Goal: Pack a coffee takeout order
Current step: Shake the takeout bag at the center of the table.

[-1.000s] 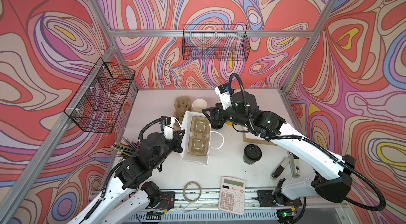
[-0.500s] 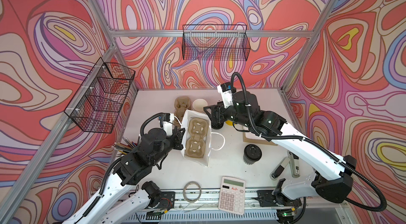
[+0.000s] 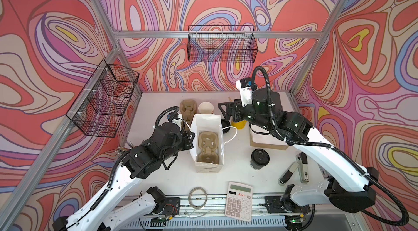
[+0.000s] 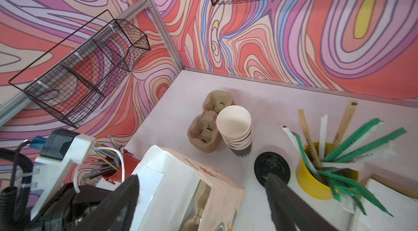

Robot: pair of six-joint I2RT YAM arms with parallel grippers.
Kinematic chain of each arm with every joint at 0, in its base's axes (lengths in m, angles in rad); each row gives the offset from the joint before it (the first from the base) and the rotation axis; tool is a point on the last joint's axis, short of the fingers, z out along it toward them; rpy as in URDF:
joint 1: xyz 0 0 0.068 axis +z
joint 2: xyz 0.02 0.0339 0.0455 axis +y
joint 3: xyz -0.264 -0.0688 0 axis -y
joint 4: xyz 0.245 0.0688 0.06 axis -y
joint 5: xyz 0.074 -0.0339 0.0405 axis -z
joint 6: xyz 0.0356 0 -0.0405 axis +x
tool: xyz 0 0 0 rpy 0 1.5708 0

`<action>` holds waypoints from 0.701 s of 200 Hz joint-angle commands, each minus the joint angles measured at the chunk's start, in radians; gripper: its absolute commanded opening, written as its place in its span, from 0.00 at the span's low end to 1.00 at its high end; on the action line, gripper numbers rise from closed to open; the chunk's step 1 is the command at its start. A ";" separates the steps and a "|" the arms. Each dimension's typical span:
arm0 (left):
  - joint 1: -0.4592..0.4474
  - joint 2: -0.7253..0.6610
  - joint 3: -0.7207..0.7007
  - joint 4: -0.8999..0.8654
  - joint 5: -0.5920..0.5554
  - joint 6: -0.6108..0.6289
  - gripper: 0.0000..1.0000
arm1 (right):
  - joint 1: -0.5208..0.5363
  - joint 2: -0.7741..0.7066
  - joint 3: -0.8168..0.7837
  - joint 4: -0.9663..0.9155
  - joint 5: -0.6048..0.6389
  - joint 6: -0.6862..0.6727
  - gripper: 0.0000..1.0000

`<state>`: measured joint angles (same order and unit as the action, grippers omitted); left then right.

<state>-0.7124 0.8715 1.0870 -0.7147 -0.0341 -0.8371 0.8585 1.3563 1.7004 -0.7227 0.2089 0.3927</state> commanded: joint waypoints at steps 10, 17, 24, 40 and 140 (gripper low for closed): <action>0.004 0.006 0.001 -0.016 0.042 -0.110 0.00 | -0.003 -0.035 0.012 -0.169 0.116 0.031 0.96; 0.004 0.007 -0.004 -0.012 0.037 -0.115 0.00 | -0.004 -0.041 0.013 -0.183 0.103 0.024 0.97; 0.004 0.007 -0.008 -0.010 0.033 -0.121 0.00 | -0.003 -0.035 0.027 -0.217 0.112 0.029 0.97; 0.004 0.005 -0.024 0.007 0.034 -0.138 0.00 | -0.003 -0.028 0.049 -0.280 0.153 0.049 0.98; 0.004 0.082 0.018 0.014 0.027 -0.133 0.00 | -0.023 -0.029 0.079 -0.519 0.279 0.117 0.98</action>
<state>-0.7124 0.9421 1.0706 -0.7090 0.0032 -0.9550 0.8459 1.3464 1.7947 -1.1637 0.4370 0.4671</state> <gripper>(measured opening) 0.047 0.980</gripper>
